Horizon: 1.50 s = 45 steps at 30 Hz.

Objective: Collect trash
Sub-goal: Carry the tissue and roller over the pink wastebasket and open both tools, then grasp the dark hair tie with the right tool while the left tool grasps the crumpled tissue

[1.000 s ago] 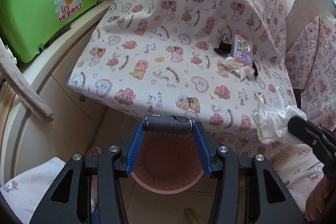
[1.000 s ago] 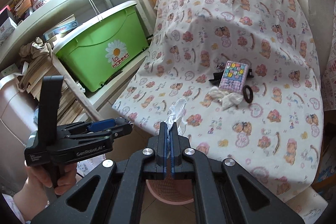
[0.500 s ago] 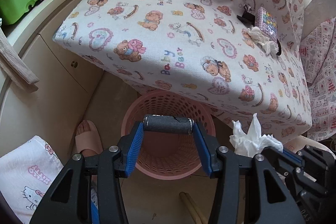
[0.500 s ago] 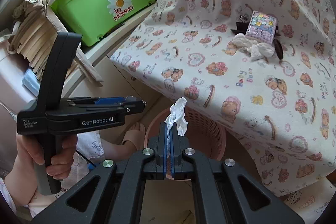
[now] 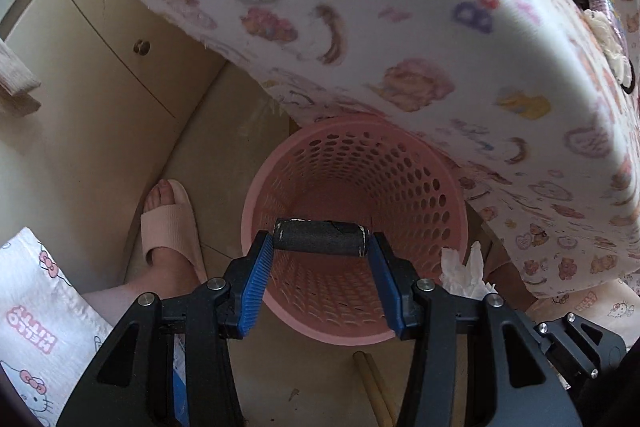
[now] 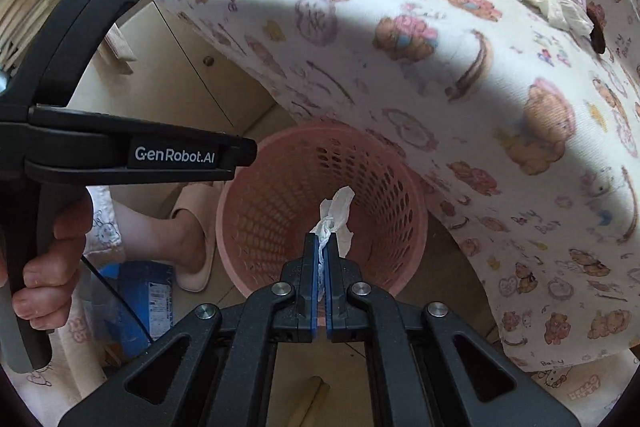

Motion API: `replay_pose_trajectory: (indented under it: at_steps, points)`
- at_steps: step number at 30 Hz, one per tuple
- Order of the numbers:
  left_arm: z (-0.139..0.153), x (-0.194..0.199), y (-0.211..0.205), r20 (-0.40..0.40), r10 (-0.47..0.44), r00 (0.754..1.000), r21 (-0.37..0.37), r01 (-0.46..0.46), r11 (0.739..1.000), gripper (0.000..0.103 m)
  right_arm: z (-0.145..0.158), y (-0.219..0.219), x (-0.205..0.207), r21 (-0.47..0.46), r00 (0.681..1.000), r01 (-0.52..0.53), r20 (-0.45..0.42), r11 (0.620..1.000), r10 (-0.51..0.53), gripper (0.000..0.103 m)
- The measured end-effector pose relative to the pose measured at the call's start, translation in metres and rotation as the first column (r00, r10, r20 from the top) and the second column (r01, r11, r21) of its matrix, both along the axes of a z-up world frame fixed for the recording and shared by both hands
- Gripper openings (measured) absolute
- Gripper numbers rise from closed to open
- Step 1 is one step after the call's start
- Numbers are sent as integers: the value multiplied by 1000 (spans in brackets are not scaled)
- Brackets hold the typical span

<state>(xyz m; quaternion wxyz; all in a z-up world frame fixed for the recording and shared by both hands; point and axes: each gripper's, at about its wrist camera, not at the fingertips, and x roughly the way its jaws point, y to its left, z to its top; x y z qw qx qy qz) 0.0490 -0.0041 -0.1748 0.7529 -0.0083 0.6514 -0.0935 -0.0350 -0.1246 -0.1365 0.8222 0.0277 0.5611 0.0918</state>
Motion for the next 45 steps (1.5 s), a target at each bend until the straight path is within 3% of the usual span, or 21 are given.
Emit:
replay_pose_trajectory:
  at_steps: [7,9,12,15,17,23,27,32,35,42,45]
  points:
    - [-13,-1,1,-28,-18,999,7,18,1000,48,-21,7,6,-41,999,-18,-43,999,16,3]
    - [-13,-1,0,-34,-23,999,12,24,1000,64,-25,4,6,-44,999,-15,-52,999,13,3]
    - [-11,-1,-1,-18,-28,999,27,29,999,68,-32,3,6,-41,997,3,-83,999,-6,7]
    - [-9,-2,-3,-19,-29,999,37,30,999,74,-35,0,5,-27,996,19,-88,999,-22,27]
    - [-9,-1,-3,-23,-29,999,33,30,999,74,-34,0,3,-26,997,26,-73,999,-28,46]
    - [2,-3,-4,-8,-20,1000,70,20,997,82,-27,-4,2,-26,998,42,-46,999,-43,59]
    - [21,-8,-3,48,-16,999,81,12,997,82,-21,-9,4,-8,997,64,-45,998,-64,59]
    - [62,-18,2,202,-24,979,101,3,995,82,1,-14,1,32,996,86,-35,996,-85,59]
    - [92,-23,5,278,-30,960,88,6,996,82,26,-17,-6,54,996,82,23,995,-84,59]
    - [154,-14,5,376,-55,925,61,35,998,86,95,-38,-20,65,977,81,192,995,-92,60]
    - [177,-4,-5,395,-102,913,56,87,995,93,123,-60,-19,84,957,118,257,989,-136,68]
